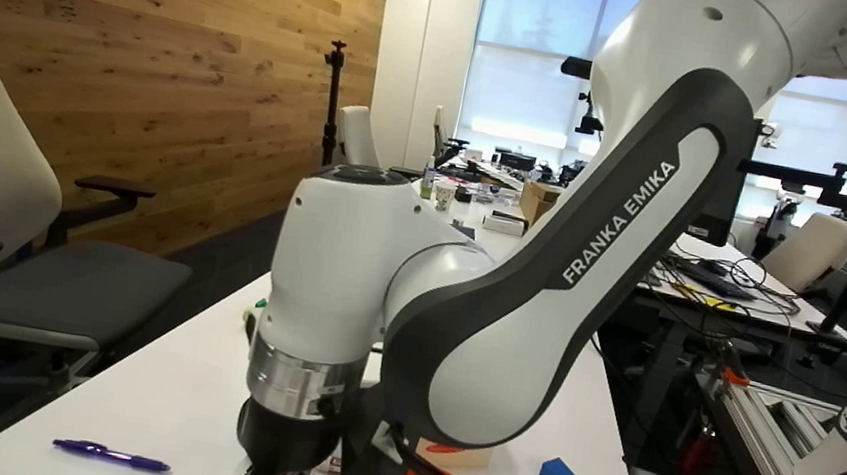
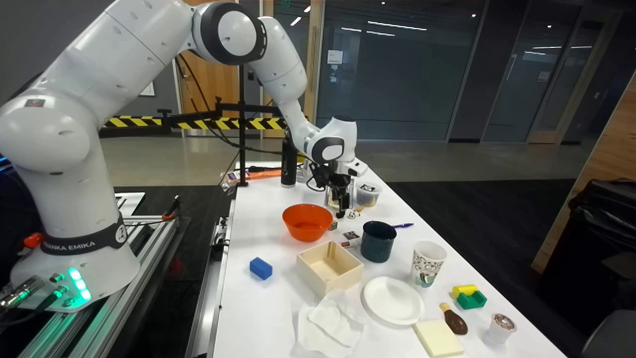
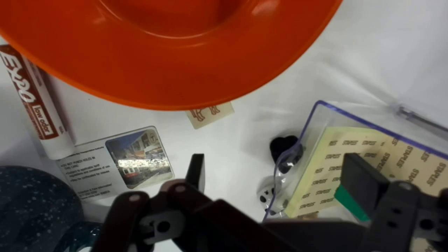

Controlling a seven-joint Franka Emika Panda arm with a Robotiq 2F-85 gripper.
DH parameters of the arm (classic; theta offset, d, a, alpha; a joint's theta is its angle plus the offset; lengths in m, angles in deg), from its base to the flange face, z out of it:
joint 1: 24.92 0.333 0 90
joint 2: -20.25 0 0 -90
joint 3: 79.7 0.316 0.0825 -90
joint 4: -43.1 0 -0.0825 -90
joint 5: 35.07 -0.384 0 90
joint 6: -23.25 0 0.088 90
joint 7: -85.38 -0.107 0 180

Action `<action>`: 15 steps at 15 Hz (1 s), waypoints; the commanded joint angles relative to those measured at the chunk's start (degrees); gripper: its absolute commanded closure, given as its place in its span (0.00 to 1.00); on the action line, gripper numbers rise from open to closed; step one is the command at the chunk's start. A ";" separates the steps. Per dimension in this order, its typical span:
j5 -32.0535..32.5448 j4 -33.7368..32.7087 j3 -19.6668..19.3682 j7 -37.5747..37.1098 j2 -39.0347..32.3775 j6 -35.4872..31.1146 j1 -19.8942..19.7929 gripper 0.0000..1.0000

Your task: Open the white container on the left.

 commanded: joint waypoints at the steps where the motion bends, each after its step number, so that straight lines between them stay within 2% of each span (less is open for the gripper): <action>1: 2.59 0.88 -0.87 -2.86 1.11 1.49 0.95 0.00; 7: -0.03 2.50 2.37 -1.09 3.84 -5.42 -1.49 0.00; 15: 3.68 7.72 -1.41 -4.63 15.56 1.88 0.37 0.00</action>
